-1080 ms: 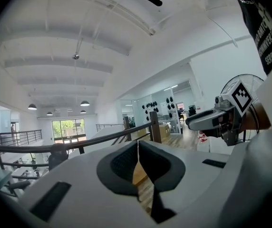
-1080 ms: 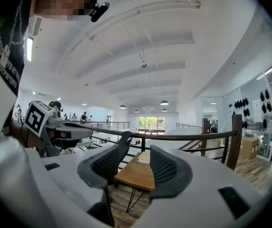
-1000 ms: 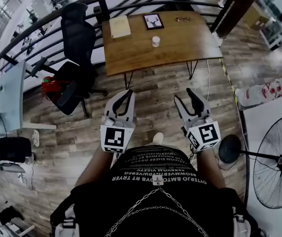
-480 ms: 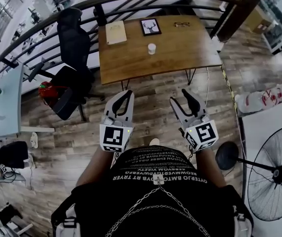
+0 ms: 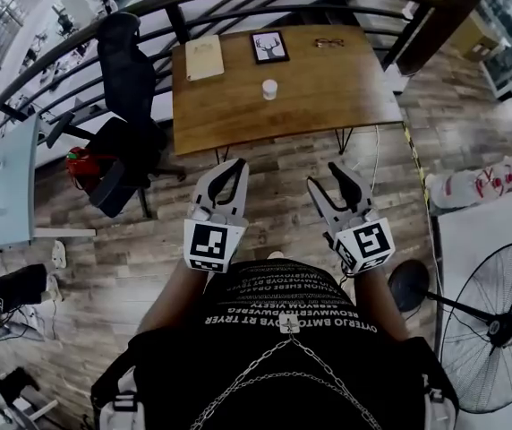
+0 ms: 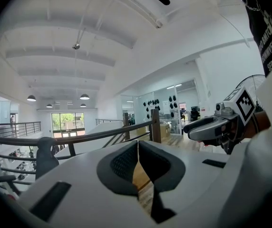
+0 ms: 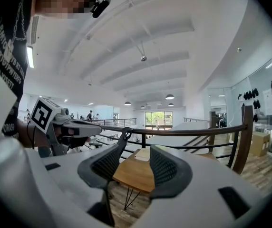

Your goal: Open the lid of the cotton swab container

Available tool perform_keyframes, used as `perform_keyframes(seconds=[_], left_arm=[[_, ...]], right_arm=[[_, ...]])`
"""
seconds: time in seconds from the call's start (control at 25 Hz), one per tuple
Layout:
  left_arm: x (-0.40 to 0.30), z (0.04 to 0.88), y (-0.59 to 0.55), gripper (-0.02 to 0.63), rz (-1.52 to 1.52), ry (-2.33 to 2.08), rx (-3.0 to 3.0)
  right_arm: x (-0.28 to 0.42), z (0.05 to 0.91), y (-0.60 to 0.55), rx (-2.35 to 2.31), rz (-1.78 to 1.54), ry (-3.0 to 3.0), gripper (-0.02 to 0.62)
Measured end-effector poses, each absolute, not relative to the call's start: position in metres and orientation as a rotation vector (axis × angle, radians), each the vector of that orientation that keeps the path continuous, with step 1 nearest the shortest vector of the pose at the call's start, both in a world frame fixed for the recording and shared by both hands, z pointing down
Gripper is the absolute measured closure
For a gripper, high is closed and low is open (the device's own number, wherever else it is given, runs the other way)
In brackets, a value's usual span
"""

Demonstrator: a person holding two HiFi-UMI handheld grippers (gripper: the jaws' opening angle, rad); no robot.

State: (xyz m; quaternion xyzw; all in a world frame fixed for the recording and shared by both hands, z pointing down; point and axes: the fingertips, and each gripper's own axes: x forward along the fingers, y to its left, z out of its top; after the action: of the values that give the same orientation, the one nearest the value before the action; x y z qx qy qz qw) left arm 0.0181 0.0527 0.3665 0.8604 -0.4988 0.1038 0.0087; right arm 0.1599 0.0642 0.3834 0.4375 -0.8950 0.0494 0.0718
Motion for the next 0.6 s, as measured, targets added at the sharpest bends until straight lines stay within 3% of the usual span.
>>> perform_keyframes(seconds=[0.32,0.6], left_arm=[[0.049,0.366,0.035,0.575,0.321,-1.531,2.717],[0.035,0.379,0.028,0.575,0.326,-1.589,2.645]], right_arm=[[0.199,0.383,0.044,1.37,0.146,-2.666,0.387],[0.211,0.386,0.03,1.358,0.154,-2.652,0.387]])
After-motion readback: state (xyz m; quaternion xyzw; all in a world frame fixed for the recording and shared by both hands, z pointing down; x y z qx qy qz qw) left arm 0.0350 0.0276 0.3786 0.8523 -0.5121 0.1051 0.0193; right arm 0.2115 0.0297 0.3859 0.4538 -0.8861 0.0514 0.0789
